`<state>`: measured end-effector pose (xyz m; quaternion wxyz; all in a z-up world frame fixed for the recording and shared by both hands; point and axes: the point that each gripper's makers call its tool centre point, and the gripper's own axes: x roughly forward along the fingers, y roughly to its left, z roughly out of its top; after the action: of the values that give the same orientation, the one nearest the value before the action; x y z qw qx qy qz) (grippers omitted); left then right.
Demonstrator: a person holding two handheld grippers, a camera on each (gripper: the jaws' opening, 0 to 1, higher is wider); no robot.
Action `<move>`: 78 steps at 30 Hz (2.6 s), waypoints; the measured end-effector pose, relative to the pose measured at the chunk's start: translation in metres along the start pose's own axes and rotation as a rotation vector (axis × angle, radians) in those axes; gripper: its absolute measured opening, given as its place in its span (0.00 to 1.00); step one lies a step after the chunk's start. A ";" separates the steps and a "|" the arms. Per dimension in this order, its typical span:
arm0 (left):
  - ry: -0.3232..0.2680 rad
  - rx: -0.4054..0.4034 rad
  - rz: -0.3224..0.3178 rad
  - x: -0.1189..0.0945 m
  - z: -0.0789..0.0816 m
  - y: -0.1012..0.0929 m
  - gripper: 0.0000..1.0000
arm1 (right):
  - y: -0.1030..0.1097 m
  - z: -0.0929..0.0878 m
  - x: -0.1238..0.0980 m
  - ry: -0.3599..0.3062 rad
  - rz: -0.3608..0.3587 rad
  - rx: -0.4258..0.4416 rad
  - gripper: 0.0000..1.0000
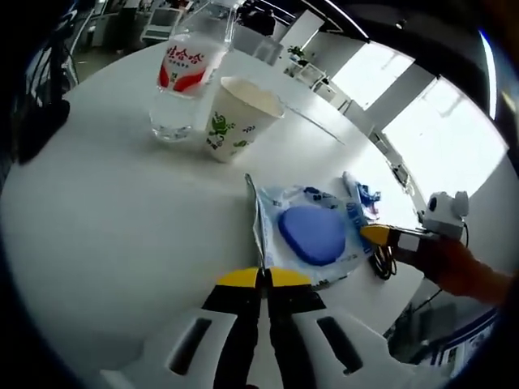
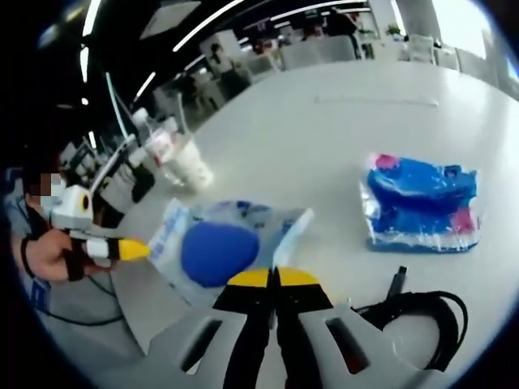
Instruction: Arrange the tabletop items into an orderly group along one side of the table until the central work area is clear of visible clutter.
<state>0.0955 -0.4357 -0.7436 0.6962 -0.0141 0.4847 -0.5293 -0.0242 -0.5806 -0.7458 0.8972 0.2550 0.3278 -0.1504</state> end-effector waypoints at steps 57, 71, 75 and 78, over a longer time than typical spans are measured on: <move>-0.106 -0.169 0.071 0.067 0.070 -0.002 0.00 | -0.043 0.059 0.032 -0.009 -0.030 -0.037 0.00; -0.111 -0.180 0.069 0.072 0.075 -0.001 0.00 | -0.052 0.057 0.031 0.010 -0.046 -0.045 0.02; -0.102 -0.181 0.067 0.070 0.073 0.001 0.01 | -0.051 0.053 0.029 0.018 -0.048 -0.054 0.05; -0.095 -0.179 0.051 0.066 0.071 0.001 0.06 | -0.052 0.052 0.027 0.017 -0.055 -0.054 0.06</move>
<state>0.1437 -0.5198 -0.7502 0.7277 -0.0890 0.4966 -0.4647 -0.0003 -0.6553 -0.7485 0.8965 0.2228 0.3462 -0.1638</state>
